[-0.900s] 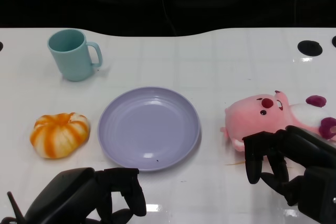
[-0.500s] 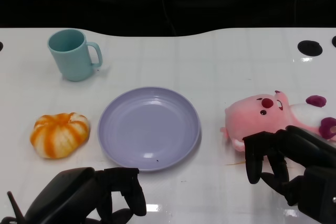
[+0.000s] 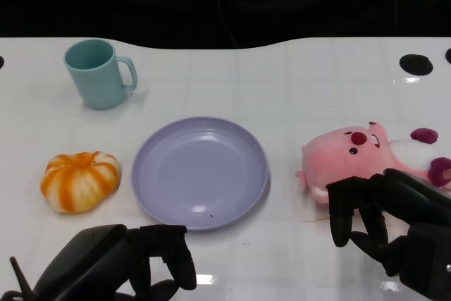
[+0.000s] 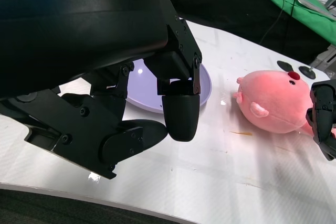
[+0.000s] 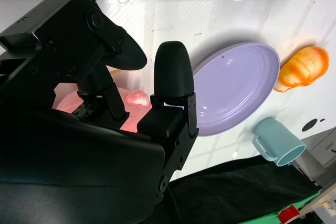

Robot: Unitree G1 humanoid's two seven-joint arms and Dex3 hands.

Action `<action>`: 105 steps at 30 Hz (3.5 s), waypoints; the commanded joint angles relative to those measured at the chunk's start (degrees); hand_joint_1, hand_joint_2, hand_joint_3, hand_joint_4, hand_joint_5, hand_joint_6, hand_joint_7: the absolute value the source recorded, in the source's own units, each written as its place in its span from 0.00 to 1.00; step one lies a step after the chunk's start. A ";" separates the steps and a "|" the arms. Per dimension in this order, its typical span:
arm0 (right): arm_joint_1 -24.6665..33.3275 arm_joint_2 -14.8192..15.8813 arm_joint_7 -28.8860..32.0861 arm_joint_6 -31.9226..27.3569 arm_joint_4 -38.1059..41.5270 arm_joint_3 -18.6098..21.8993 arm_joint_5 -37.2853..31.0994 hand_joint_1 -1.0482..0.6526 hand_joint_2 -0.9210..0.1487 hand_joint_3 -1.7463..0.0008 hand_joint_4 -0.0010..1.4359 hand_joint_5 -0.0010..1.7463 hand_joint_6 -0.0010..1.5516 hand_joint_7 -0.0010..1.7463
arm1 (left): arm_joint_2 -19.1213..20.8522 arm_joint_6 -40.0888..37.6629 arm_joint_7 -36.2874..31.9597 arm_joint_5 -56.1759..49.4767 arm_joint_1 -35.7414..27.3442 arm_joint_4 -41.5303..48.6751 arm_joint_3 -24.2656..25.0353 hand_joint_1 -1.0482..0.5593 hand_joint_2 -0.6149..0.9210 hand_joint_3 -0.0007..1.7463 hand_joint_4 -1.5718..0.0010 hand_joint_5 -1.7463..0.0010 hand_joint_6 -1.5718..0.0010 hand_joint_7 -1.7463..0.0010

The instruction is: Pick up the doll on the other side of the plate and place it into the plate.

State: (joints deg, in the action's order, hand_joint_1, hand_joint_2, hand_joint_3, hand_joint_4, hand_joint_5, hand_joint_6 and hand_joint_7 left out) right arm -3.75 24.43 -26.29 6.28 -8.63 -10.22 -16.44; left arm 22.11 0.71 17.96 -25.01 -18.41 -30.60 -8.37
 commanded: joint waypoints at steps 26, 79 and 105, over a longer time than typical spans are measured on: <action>-1.80 -0.75 7.94 10.81 2.80 3.30 -0.35 0.39 0.02 0.94 0.14 0.35 0.29 0.04 | 1.12 0.78 0.14 0.10 -0.17 0.42 0.91 0.53 0.84 0.47 0.56 0.13 0.55 0.31; -21.51 1.82 5.06 -9.15 19.35 -9.88 -28.86 0.12 0.00 0.96 0.07 0.05 0.09 0.01 | -0.21 -0.67 -0.08 -2.68 0.06 -0.61 -1.13 0.52 0.84 0.46 0.55 0.14 0.53 0.33; -32.04 -7.65 27.42 -0.21 51.54 -12.40 -20.71 0.51 0.02 0.93 0.62 0.72 0.81 0.09 | 0.20 -2.21 0.34 -3.55 -0.23 -2.49 -1.61 0.52 0.84 0.45 0.56 0.13 0.54 0.32</action>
State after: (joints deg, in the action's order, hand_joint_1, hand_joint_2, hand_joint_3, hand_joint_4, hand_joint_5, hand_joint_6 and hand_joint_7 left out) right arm -36.58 16.91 0.79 5.40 41.57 -22.77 -37.46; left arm 21.71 -1.37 17.98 -27.99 -18.58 -32.53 -9.99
